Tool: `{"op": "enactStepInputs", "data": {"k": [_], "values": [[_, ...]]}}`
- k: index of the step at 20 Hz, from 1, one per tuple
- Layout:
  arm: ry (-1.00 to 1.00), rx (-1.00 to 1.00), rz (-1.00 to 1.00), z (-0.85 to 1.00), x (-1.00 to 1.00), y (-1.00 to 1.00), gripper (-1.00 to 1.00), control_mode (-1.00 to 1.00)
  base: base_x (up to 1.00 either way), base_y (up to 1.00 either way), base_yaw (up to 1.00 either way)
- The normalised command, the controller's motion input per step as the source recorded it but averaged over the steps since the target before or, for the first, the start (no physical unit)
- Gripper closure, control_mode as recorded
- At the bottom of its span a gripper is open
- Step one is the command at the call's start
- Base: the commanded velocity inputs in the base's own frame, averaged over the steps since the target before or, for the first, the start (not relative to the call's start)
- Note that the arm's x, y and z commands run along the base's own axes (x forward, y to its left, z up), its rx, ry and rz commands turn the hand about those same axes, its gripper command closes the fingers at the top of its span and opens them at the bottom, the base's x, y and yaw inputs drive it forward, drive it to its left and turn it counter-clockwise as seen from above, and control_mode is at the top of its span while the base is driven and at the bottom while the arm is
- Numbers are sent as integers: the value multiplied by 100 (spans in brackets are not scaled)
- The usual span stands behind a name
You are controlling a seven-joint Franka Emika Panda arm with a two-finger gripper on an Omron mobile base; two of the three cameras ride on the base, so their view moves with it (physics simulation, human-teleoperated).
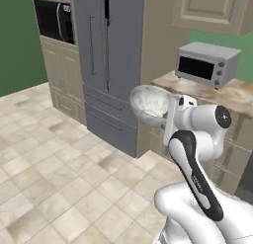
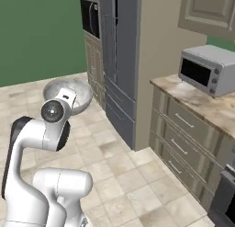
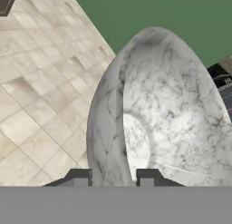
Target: Move the bowls from the cabinet to the plates on the dining table.
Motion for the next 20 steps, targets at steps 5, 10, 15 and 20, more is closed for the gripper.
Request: {"op": "enactStepInputs", "data": {"k": [5,10,15,20], "values": [[0,0,0,0,0,0,100,100,95,100,20],[0,0,0,0,0,0,100,100,100,100,17],[0,0,0,0,0,0,100,100,95,100,23],[0,0,0,0,0,0,100,100,74,100,30]]}}
